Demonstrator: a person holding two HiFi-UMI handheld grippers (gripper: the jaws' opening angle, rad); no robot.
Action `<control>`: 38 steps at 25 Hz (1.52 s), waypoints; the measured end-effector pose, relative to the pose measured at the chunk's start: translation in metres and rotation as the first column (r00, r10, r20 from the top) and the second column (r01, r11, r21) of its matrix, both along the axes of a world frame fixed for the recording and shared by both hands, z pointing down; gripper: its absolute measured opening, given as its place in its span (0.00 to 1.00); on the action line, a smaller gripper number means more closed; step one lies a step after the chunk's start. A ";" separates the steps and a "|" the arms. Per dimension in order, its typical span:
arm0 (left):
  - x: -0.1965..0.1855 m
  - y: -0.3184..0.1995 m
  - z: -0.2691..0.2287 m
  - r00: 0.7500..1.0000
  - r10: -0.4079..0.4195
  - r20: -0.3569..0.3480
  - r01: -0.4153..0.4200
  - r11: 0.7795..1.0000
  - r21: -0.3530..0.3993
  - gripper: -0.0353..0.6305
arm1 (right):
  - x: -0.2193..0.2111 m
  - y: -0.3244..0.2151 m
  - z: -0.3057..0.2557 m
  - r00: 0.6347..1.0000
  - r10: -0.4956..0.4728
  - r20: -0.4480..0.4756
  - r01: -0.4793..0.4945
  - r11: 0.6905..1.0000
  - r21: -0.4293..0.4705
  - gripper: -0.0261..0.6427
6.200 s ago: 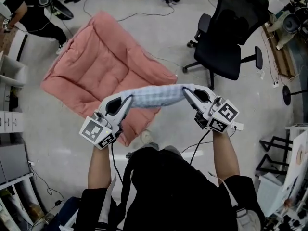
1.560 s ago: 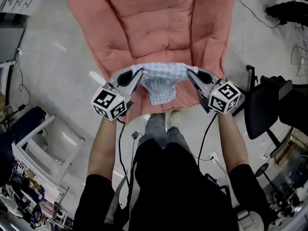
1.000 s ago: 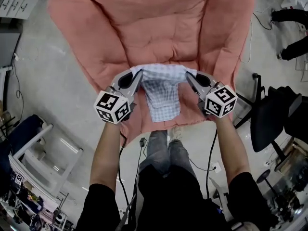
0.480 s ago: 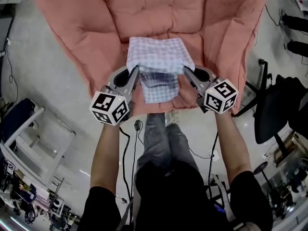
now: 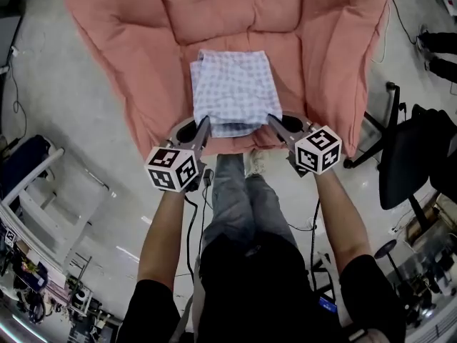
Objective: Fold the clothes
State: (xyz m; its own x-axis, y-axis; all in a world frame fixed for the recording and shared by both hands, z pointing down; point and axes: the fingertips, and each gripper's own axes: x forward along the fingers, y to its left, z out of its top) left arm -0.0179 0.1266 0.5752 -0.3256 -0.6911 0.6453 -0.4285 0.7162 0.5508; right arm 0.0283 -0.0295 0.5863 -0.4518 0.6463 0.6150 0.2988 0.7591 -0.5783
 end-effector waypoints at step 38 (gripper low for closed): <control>0.114 0.039 0.063 0.997 0.000 -0.077 -0.019 0.971 -0.240 0.24 | 0.122 -0.013 0.060 0.989 -0.013 -0.146 0.040 0.982 0.185 0.33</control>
